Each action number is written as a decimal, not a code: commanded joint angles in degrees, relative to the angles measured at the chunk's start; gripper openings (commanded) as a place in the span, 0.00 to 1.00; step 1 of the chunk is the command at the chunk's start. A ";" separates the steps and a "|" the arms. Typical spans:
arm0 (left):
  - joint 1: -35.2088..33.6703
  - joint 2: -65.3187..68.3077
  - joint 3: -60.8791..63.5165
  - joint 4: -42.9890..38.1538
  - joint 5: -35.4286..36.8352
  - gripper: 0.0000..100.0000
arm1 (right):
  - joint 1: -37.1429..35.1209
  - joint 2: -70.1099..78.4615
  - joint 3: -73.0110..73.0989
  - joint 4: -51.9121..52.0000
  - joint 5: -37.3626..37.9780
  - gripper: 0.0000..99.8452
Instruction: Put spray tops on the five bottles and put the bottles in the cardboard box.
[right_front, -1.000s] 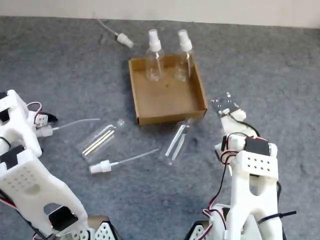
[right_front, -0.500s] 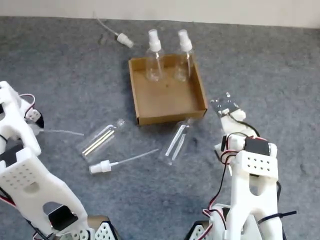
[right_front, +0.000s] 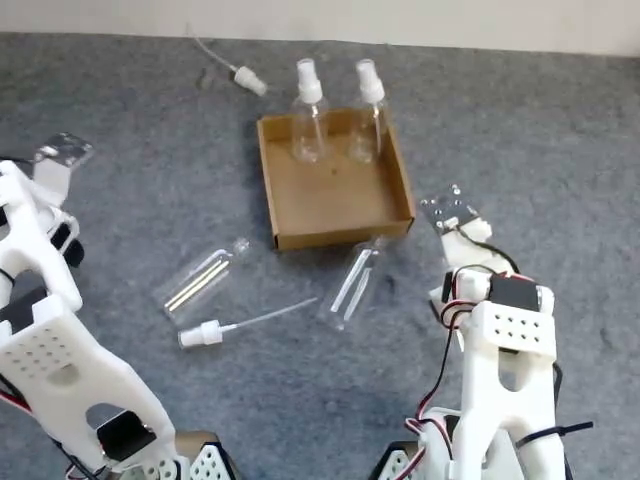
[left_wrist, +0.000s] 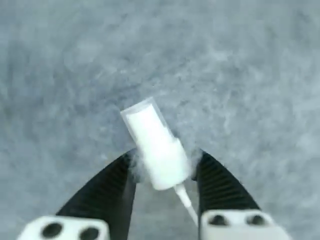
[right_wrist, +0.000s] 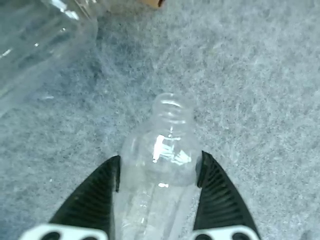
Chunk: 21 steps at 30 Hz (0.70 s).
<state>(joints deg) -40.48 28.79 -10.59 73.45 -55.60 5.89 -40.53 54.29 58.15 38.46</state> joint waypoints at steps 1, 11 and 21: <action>-1.01 -3.38 -4.79 -0.35 -5.89 0.01 | 0.13 -0.04 -0.66 -0.75 0.62 0.00; -1.89 -8.04 -5.49 8.35 0.88 0.18 | 0.13 -0.04 -0.57 -0.75 0.62 0.00; -0.66 -6.11 -3.82 -1.67 22.42 0.16 | -0.13 -0.04 -0.57 -0.75 0.35 0.00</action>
<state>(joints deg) -41.89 24.22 -13.67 77.93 -39.34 5.98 -40.53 54.29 58.15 38.46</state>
